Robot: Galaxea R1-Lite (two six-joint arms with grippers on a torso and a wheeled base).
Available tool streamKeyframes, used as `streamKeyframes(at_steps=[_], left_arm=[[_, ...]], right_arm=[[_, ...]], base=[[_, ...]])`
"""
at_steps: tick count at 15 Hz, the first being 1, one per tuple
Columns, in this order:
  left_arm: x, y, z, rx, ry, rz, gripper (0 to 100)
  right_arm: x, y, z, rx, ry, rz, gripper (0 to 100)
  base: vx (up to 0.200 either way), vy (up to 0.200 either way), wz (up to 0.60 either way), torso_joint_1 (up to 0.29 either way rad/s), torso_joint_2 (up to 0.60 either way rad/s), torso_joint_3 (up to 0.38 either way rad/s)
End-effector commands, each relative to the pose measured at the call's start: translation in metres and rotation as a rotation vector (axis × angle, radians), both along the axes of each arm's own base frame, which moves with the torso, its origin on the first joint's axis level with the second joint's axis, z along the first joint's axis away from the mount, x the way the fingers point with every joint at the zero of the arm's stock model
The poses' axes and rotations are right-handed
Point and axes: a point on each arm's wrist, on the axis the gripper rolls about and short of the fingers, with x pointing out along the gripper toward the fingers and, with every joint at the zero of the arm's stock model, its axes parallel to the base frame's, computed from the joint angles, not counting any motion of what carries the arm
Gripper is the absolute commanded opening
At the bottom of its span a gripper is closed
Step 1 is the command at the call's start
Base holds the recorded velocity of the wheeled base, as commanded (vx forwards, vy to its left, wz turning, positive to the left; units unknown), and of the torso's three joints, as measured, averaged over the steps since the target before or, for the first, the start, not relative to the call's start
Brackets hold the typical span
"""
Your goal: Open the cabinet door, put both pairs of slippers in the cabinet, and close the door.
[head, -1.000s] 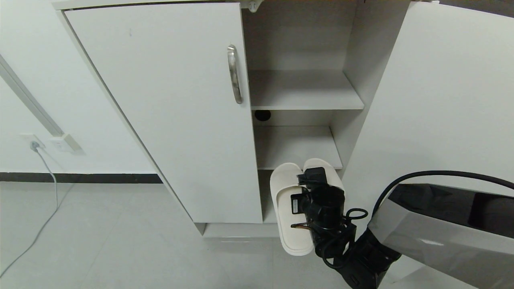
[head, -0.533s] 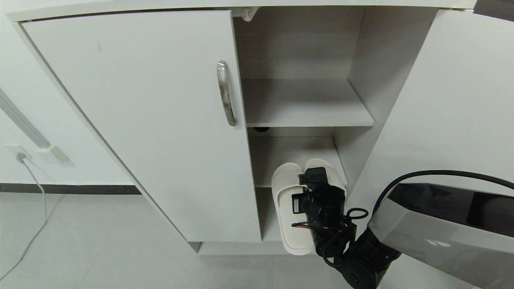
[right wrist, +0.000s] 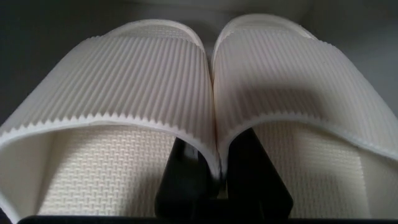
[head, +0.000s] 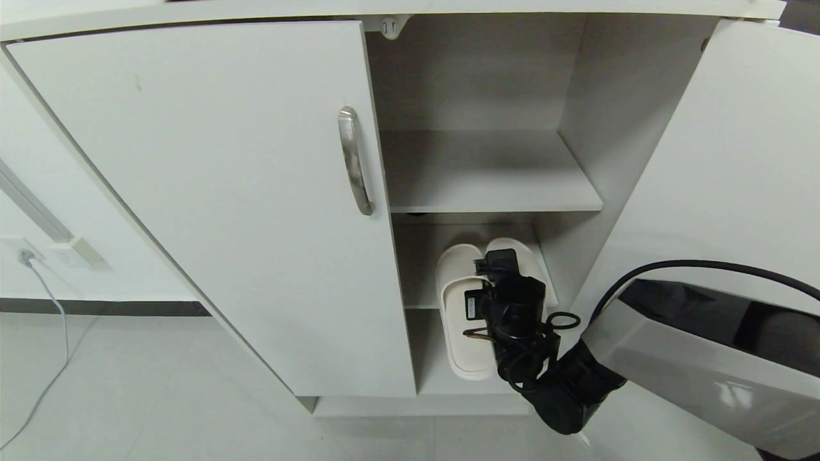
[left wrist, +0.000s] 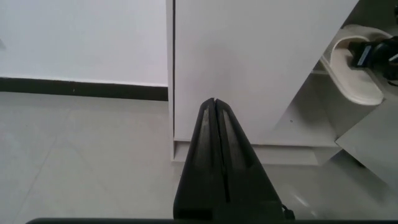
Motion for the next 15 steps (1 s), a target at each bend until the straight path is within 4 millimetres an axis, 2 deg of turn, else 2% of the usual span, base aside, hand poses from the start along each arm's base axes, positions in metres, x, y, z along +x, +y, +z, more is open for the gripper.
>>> streamKeyframes(at_steps=[1, 4, 7, 9, 15], left_arm=[[0.0, 0.0, 0.0, 0.0, 0.001, 0.001, 0], [0.0, 0.0, 0.0, 0.0, 0.001, 0.001, 0], [0.0, 0.0, 0.0, 0.001, 0.001, 0.002, 0], [0.0, 0.0, 0.0, 0.001, 0.001, 0.002, 0], [0.0, 0.0, 0.0, 0.001, 0.001, 0.004, 0]], right_arm=[[0.022, 0.007, 0.003, 0.001, -0.004, 0.004, 0], [0.048, 0.019, 0.015, 0.006, -0.01, -0.007, 0], [0.064, 0.027, 0.029, 0.013, -0.02, -0.004, 0], [0.077, 0.027, 0.029, 0.016, -0.026, -0.02, 0], [0.086, 0.021, 0.026, 0.019, -0.03, -0.033, 0]], base=[[0.0, 0.0, 0.0, 0.0, 0.0, 0.0], [0.0, 0.0, 0.0, 0.0, 0.0, 0.0], [0.0, 0.0, 0.0, 0.0, 0.0, 0.0], [0.0, 0.0, 0.0, 0.0, 0.0, 0.0], [0.0, 0.0, 0.0, 0.0, 0.0, 0.0]])
